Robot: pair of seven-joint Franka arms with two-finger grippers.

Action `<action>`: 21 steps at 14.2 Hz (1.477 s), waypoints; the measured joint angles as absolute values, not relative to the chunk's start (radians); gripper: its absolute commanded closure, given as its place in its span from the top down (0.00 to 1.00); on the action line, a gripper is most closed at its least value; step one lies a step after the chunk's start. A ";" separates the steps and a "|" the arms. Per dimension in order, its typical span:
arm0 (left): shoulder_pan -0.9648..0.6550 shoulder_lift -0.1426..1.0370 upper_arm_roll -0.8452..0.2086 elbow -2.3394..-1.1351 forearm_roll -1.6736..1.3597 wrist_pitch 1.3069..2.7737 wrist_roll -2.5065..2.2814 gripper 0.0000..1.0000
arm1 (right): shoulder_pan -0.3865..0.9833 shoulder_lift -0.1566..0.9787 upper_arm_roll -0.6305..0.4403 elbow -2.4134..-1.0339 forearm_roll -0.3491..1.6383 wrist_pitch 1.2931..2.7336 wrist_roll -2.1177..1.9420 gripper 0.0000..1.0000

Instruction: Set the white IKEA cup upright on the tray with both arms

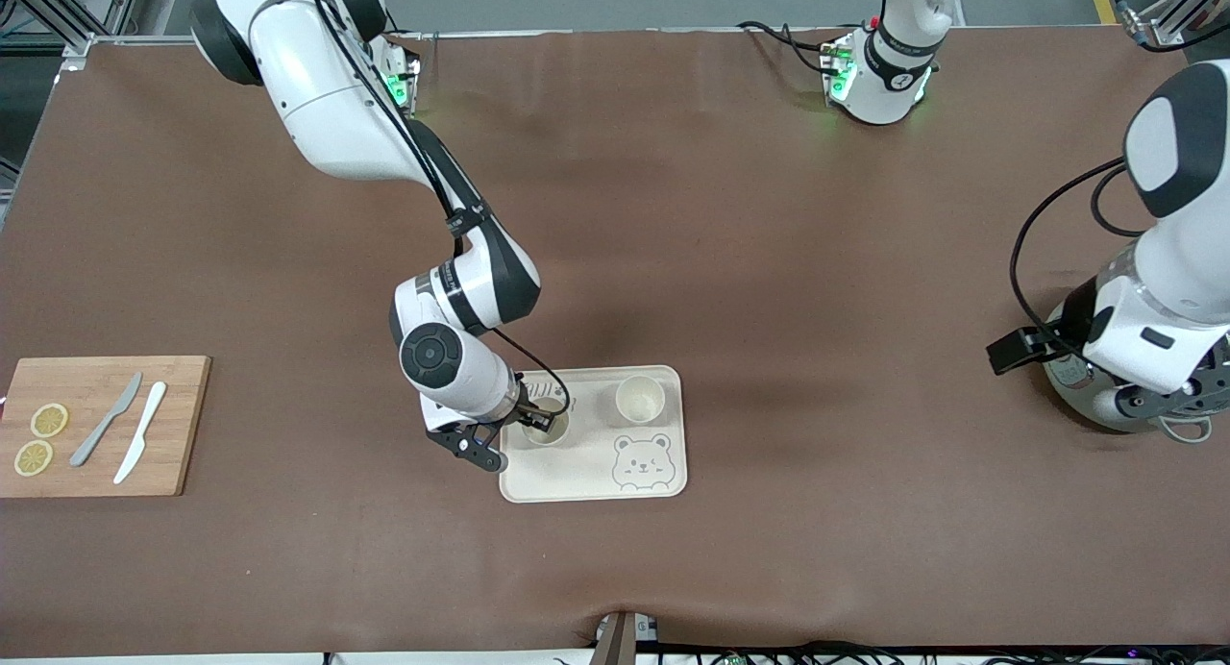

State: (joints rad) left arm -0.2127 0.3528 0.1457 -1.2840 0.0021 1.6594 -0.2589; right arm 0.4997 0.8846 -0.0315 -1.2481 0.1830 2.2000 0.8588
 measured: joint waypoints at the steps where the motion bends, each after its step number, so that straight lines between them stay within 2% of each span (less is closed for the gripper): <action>1: -0.200 0.347 0.146 -1.284 -0.001 1.654 -0.236 1.00 | 0.500 0.884 -0.032 -1.246 0.183 2.200 0.859 1.00; 4: -0.160 0.329 0.146 -1.284 -0.016 1.650 -0.181 1.00 | 0.499 0.873 -0.041 -1.230 0.183 2.190 0.853 1.00; 7: -0.142 0.322 0.146 -1.284 -0.017 1.650 -0.158 1.00 | 0.498 0.815 -0.048 -1.205 0.183 2.064 0.839 1.00; 14: -0.133 0.315 0.149 -1.278 -0.038 1.650 -0.158 1.00 | 0.472 0.464 -0.052 -1.206 0.183 1.662 0.803 1.00; 18: -0.130 0.315 0.150 -1.270 -0.038 1.650 -0.158 1.00 | 0.454 0.269 -0.056 -1.351 0.180 1.595 0.721 1.00; 21: -0.130 0.315 0.150 -1.268 -0.038 1.650 -0.158 1.00 | 0.383 0.087 -0.061 -1.512 0.134 1.561 0.568 1.00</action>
